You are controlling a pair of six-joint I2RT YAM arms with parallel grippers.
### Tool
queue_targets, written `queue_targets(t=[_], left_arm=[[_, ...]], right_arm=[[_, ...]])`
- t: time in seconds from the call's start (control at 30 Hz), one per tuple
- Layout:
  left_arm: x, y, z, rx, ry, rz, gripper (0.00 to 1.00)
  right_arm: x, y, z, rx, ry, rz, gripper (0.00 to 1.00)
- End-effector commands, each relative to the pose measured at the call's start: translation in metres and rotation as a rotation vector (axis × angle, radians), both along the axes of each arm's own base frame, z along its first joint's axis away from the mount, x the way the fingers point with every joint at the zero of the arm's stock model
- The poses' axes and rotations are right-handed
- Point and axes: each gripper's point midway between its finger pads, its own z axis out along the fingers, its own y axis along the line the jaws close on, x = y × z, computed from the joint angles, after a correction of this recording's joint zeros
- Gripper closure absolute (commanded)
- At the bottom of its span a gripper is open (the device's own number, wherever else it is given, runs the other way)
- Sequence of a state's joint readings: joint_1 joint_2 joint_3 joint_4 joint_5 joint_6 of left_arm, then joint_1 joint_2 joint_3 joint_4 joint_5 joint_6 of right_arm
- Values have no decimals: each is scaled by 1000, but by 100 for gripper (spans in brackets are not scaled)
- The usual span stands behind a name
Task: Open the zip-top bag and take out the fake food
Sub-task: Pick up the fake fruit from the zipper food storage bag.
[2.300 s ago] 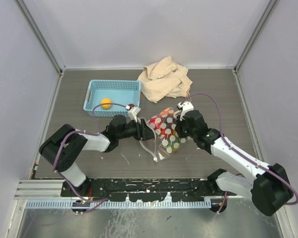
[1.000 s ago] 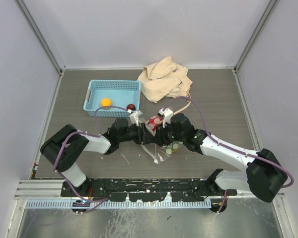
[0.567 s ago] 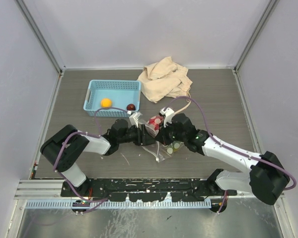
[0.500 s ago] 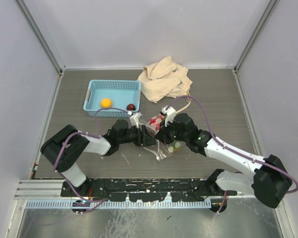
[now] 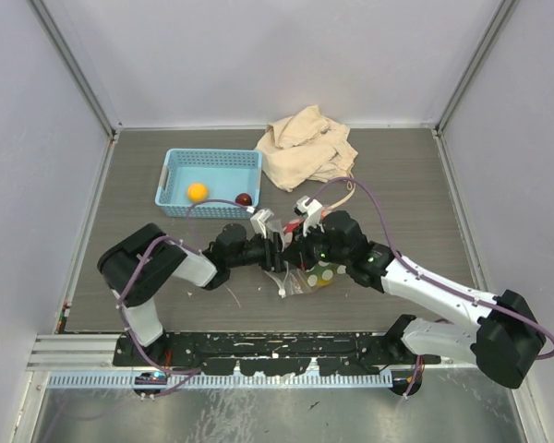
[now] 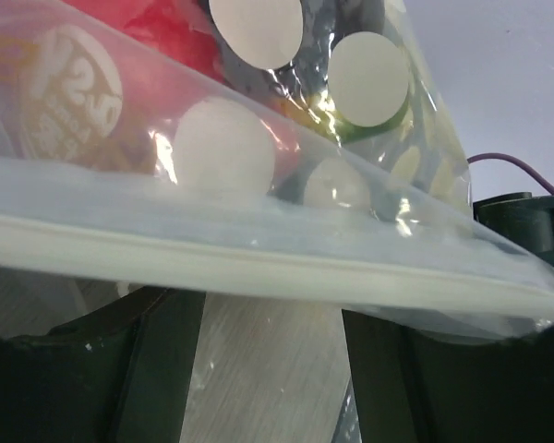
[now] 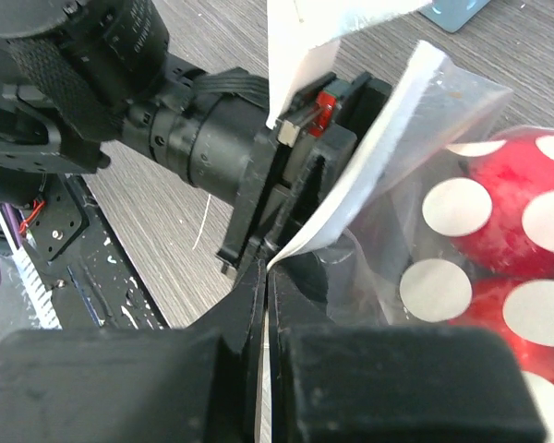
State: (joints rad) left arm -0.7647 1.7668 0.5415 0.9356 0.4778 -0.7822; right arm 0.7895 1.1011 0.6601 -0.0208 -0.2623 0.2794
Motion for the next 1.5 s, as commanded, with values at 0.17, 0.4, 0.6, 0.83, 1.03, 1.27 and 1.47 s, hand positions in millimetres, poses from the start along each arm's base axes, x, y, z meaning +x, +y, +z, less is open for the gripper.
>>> queue_targets(t=[0.17,0.4,0.6,0.83,1.03,1.27,1.47], left_arm=[[6,-28,20,-169,-62,-26,41],[8,-27,9,-143,-59,-14,41],[8,-27,6,-139,-53,-14,40],[10,-24,6,-131,-47,12,39],[13,-23,2,-117,-38,33,38],[20,-23,-3,-95,-19,75,34],[30,-20,-7,-59,-8,128,34]], right_arm=[[5,13,36,80,-78,24,82],[3,-40,52,12,-165,-127,52],[32,-113,3,-244,-111,-415,86],[56,-125,-30,-324,-2,-487,99],[57,-123,-65,-378,83,-476,99],[60,-116,-89,-400,123,-455,99],[61,-109,-99,-413,141,-410,99]])
